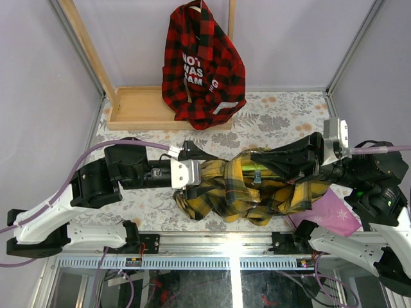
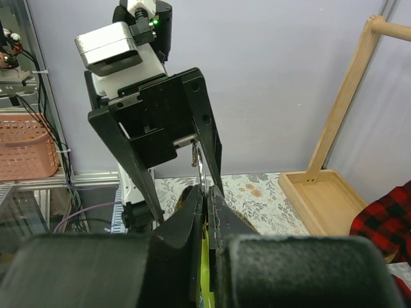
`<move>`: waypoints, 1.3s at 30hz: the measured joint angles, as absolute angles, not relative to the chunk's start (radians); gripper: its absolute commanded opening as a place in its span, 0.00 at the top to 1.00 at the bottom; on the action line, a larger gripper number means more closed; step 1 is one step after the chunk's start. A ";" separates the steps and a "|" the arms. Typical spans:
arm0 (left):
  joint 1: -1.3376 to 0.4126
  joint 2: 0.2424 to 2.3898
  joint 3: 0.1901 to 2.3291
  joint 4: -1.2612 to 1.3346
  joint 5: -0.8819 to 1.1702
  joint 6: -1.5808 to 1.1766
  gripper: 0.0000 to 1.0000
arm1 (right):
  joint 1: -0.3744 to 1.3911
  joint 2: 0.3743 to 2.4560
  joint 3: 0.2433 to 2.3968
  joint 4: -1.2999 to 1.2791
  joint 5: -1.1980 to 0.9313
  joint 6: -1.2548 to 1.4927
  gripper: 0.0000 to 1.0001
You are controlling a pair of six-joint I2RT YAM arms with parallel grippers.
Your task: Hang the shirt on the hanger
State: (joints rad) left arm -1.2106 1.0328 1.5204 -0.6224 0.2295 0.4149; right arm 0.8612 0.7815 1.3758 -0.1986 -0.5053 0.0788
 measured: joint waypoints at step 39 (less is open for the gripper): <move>-1.205 0.939 1.370 -0.636 -0.175 0.555 1.00 | 0.863 0.724 1.531 -0.602 0.009 0.102 0.29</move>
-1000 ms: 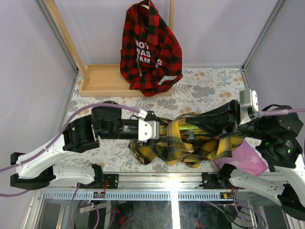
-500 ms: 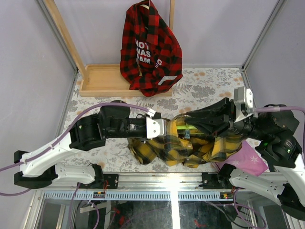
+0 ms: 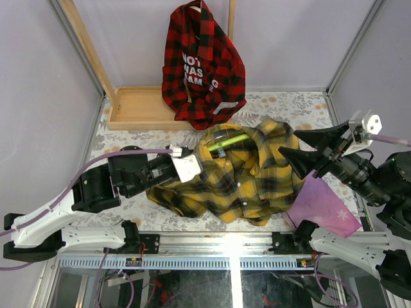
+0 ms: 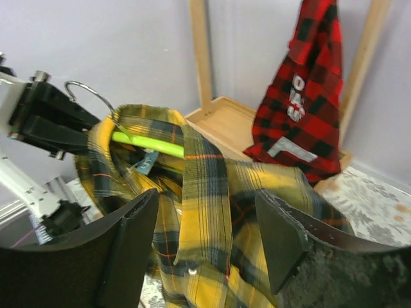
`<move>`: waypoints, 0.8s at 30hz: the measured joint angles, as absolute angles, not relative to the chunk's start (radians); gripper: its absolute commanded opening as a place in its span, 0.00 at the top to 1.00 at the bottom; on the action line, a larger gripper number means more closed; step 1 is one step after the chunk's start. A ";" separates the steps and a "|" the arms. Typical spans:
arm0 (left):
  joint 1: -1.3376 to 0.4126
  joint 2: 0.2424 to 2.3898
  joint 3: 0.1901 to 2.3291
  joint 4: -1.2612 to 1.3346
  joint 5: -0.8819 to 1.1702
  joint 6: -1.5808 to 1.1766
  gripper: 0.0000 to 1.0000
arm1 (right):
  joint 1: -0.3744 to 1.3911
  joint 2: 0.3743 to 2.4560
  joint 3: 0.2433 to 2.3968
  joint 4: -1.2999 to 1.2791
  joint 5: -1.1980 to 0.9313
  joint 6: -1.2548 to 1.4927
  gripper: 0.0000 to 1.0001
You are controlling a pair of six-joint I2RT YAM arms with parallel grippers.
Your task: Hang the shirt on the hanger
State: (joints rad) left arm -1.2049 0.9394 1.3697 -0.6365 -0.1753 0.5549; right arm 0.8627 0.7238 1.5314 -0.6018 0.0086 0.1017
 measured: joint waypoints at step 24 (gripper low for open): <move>-1.205 1.108 1.455 -0.568 -0.468 0.672 1.00 | 0.863 1.054 1.557 -0.534 0.328 -0.009 0.50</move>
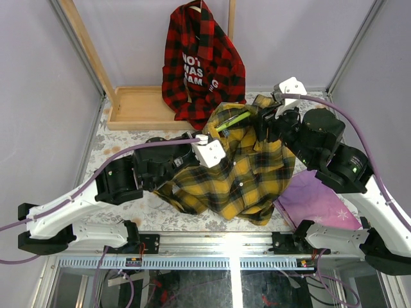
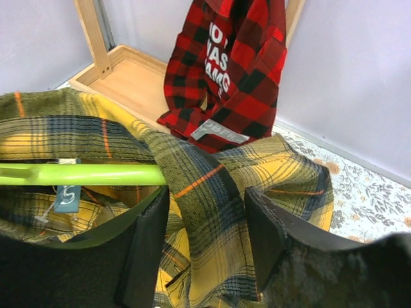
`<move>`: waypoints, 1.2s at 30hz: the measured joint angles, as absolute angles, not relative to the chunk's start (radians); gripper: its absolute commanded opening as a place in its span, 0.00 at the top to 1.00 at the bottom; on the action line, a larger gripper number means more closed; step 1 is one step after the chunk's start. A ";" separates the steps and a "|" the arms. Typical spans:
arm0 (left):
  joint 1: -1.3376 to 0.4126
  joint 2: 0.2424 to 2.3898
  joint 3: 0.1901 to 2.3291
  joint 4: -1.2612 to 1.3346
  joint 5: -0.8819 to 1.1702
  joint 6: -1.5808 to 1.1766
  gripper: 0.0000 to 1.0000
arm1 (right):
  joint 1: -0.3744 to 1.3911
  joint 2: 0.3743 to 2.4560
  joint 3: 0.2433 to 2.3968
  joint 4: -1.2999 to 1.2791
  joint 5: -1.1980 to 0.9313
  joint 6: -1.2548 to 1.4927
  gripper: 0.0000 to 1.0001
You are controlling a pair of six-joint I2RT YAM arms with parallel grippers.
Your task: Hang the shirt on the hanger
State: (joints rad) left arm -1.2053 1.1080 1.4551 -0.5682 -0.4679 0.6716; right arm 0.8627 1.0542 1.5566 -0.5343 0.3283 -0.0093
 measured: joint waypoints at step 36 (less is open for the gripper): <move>-1.196 1.169 1.509 -0.493 -0.619 0.631 1.00 | 0.856 1.047 1.547 -0.549 0.081 0.083 1.00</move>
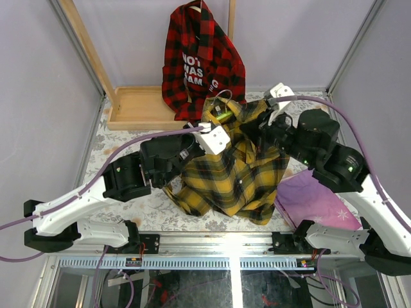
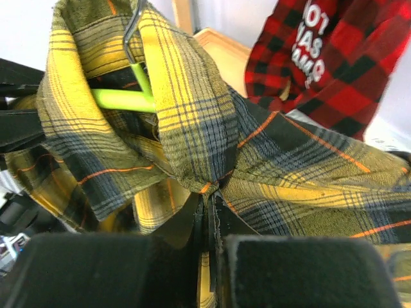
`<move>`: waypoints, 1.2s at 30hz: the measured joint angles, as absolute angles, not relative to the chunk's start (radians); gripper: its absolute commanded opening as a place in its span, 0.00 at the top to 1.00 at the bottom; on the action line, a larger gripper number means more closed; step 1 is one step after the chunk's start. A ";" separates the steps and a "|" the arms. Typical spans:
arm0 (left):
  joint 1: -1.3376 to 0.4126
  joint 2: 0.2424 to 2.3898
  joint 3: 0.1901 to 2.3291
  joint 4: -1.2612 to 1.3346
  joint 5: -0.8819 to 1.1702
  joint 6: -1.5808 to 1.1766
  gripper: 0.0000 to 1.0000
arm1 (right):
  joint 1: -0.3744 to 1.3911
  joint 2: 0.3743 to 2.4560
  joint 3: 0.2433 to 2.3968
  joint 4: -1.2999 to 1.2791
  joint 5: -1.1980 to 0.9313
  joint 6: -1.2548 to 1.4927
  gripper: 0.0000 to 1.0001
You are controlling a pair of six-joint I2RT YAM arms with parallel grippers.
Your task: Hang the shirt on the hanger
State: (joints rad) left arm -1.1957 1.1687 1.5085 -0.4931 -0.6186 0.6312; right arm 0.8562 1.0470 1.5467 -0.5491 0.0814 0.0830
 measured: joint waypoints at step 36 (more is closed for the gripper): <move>-1.188 0.931 1.499 -0.847 0.014 0.559 1.00 | 0.857 0.801 1.564 -0.848 -0.319 -0.188 0.17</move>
State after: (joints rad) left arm -1.1881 0.9310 1.4994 -0.8467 0.0143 0.5591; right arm 0.8566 0.8013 1.5642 -0.8478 -0.3187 -0.1883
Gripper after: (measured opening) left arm 0.122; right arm 0.831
